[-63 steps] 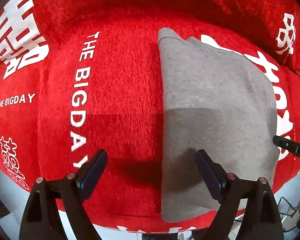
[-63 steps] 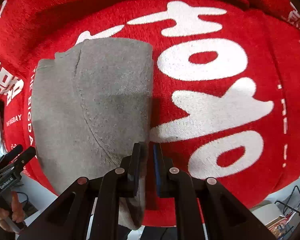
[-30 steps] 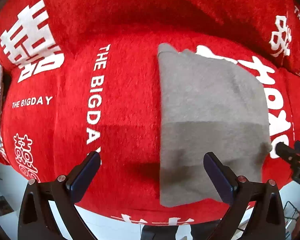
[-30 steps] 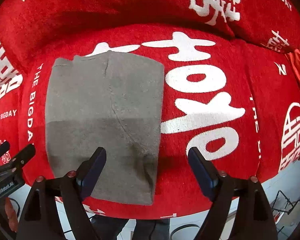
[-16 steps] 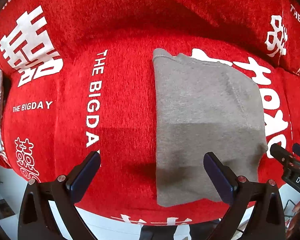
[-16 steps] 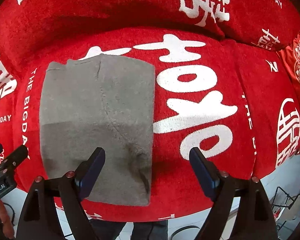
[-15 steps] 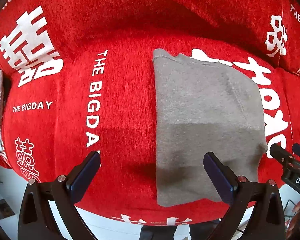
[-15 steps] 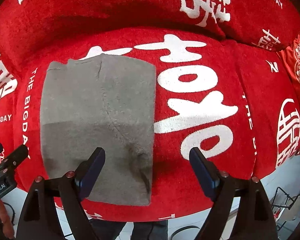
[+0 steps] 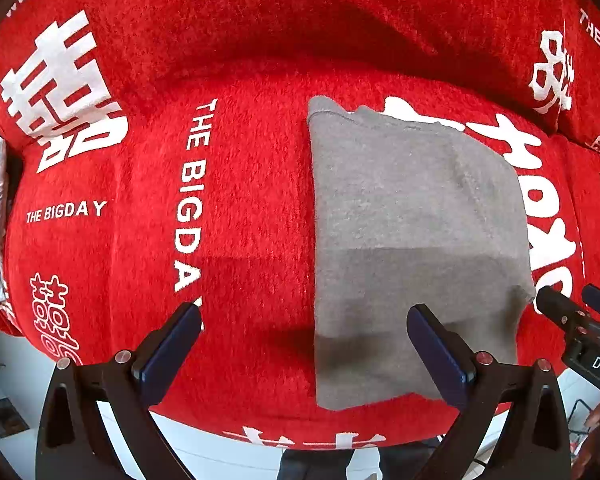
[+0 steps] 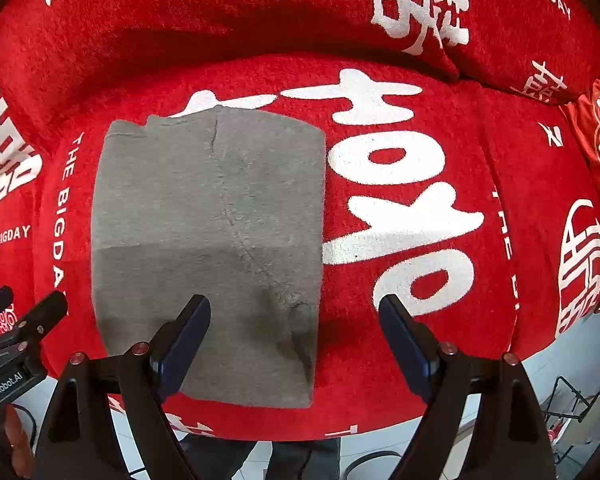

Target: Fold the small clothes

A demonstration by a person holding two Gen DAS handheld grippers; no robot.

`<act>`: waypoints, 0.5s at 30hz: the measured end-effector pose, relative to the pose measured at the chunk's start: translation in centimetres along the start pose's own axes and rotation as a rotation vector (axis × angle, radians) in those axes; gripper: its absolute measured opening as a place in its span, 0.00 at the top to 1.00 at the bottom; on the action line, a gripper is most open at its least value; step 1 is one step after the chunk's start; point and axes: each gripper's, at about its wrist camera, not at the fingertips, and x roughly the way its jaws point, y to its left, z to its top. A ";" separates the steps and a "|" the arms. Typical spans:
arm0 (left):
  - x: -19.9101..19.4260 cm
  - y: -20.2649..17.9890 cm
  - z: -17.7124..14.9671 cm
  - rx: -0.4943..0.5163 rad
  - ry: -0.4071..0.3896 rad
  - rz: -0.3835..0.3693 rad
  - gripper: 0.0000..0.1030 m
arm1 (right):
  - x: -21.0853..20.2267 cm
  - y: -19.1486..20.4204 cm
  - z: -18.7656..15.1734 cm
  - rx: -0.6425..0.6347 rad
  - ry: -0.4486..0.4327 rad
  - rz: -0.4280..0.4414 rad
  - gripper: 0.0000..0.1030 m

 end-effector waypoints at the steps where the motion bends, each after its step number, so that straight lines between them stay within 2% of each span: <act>1: 0.0 0.0 0.0 0.002 0.000 0.001 0.00 | 0.0 0.1 0.0 -0.002 0.000 -0.004 0.15; 15: 0.2 0.4 -0.3 0.002 0.006 0.007 0.00 | 0.1 0.7 0.0 -0.009 0.011 -0.007 0.15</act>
